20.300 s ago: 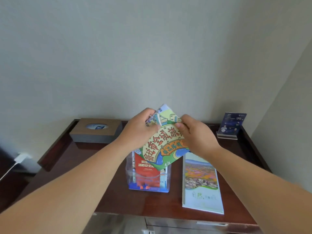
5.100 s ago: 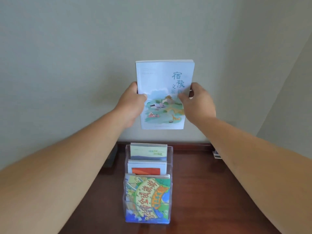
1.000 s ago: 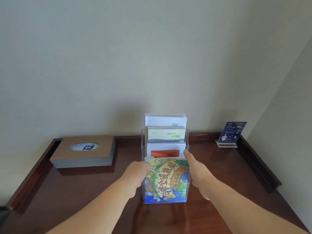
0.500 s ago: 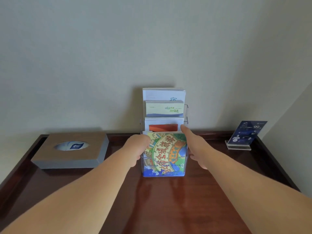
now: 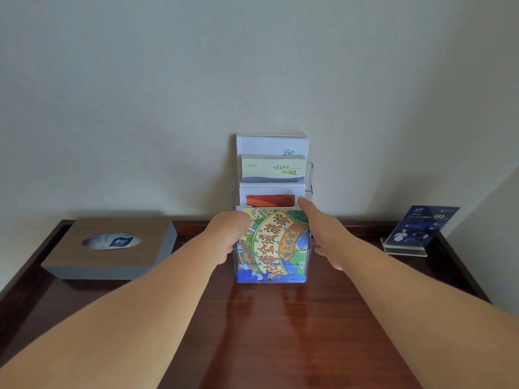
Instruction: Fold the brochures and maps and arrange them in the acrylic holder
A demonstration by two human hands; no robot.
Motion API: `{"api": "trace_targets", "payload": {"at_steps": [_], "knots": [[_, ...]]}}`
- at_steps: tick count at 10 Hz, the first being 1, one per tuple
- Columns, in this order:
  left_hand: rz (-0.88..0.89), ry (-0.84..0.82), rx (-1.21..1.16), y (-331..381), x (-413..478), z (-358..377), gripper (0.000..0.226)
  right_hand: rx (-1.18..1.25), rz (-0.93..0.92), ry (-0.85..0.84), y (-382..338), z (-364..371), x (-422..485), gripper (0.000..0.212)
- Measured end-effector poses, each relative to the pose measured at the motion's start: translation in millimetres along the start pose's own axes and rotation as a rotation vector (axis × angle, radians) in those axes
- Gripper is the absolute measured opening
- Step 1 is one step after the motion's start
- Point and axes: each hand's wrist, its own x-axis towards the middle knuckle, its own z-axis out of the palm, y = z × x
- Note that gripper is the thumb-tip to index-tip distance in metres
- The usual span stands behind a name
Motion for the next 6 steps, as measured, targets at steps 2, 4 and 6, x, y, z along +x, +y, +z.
{"api": "trace_targets", "payload": {"at_steps": [2, 4, 6], "knots": [[0.04, 0.028, 0.048, -4.8, -4.7, 1.6, 0.021, -0.046, -0.031, 0.003, 5.5, 4.3, -1.3, 0.07], [0.226, 0.113, 0.345, -29.7, -23.3, -5.4, 0.006, -0.158, -0.108, 0.15, 21.6, 5.4, -22.7, 0.064], [0.262, 0.15, 0.471, -39.5, -54.4, -27.2, 0.06, -0.284, -0.17, 0.125, 26.5, 3.9, -57.8, 0.046]]}}
